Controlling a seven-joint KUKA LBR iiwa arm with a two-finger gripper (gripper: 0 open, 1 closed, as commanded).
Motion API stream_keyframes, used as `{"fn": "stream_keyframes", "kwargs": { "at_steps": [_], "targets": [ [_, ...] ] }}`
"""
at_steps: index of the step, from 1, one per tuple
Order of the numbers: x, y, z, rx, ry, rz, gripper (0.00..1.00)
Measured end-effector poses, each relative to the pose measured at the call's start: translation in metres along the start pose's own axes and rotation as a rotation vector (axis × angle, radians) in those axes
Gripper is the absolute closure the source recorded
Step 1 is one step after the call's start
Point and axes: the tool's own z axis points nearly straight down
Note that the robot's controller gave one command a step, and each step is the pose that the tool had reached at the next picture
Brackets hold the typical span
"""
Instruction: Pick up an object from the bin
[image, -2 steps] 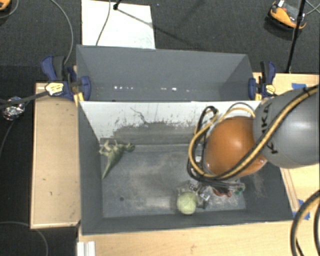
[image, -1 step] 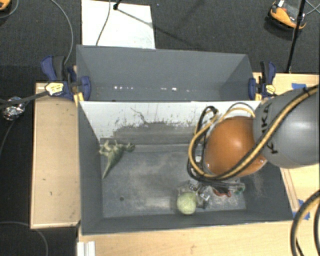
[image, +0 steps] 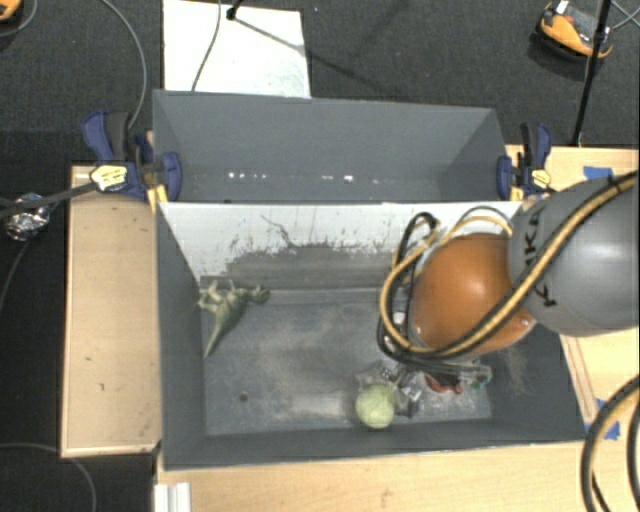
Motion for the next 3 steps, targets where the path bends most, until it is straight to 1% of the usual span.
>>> {"fn": "stream_keyframes", "kwargs": {
  "at_steps": [1, 2, 3],
  "targets": [
    [-0.003, -0.003, -0.124, 0.002, -0.003, -0.019, 1.0],
    [-0.003, -0.003, -0.123, 0.001, -0.003, -0.018, 1.0],
    [-0.01, -0.005, -0.24, 0.003, -0.007, 0.033, 1.0]
  ]
}}
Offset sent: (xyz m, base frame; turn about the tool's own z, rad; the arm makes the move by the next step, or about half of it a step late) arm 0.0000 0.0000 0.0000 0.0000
